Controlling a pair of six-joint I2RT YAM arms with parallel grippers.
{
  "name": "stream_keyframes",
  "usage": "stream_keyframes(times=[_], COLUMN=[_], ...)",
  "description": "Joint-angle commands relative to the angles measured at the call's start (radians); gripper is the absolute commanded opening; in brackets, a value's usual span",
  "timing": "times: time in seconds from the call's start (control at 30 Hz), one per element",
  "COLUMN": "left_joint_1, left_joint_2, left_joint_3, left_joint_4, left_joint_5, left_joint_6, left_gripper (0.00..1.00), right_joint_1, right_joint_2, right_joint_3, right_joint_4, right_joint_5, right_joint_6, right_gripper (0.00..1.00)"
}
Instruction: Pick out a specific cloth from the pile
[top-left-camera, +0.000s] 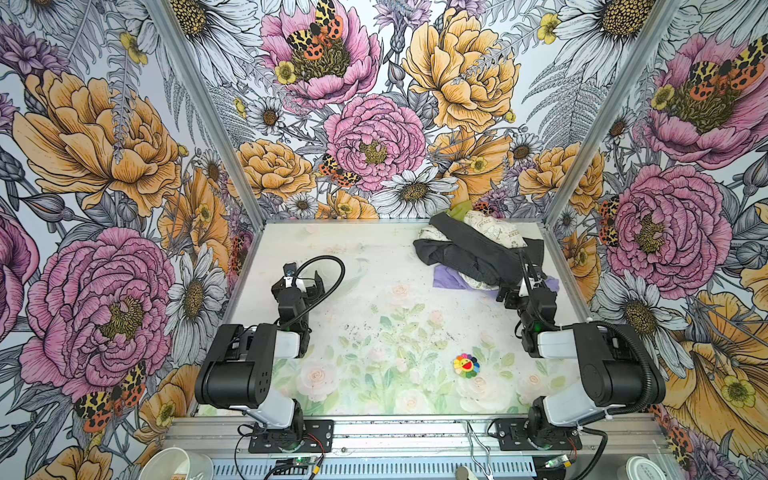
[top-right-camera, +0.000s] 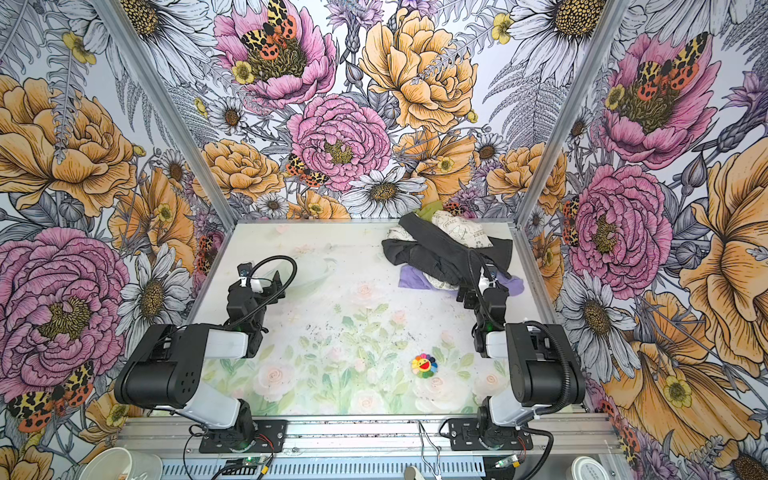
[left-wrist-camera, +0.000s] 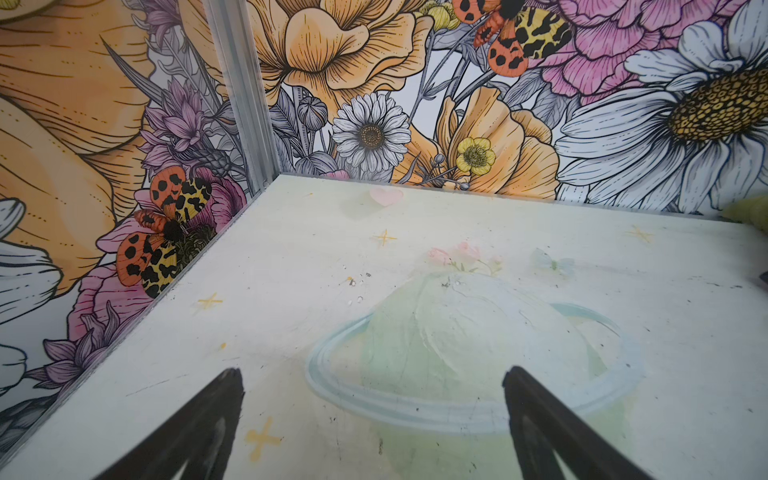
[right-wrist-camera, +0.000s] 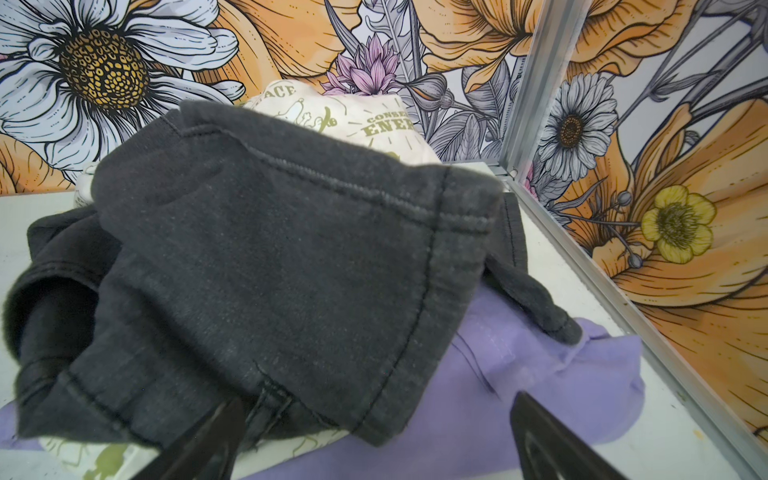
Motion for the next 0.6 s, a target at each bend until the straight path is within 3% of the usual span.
stream_keyframes(times=[0.0,0.27,0.57], left_joint_1=[0.010,0.006,-0.034], left_joint_2=[0.001,0.000,-0.086], left_joint_3=[-0.001,-0.008,-0.092], left_joint_4=[0.007,0.017,0.103], left_joint_5=[0.024,0.042,0.014], left_joint_6=[-0.005,0.009,0.044], left_gripper=[0.99,0.99,0.99], right_joint_1=[0.014,0.030,0.051], right_joint_2=[-0.003,-0.012,-0.179], right_joint_3=[0.026,0.029,0.010], right_joint_4=[0.005,-0.008,-0.127], right_joint_5=[0.029,0.049,0.078], right_joint_6=[-0.010,-0.025,-0.035], right_gripper=[0.99,1.00,1.00])
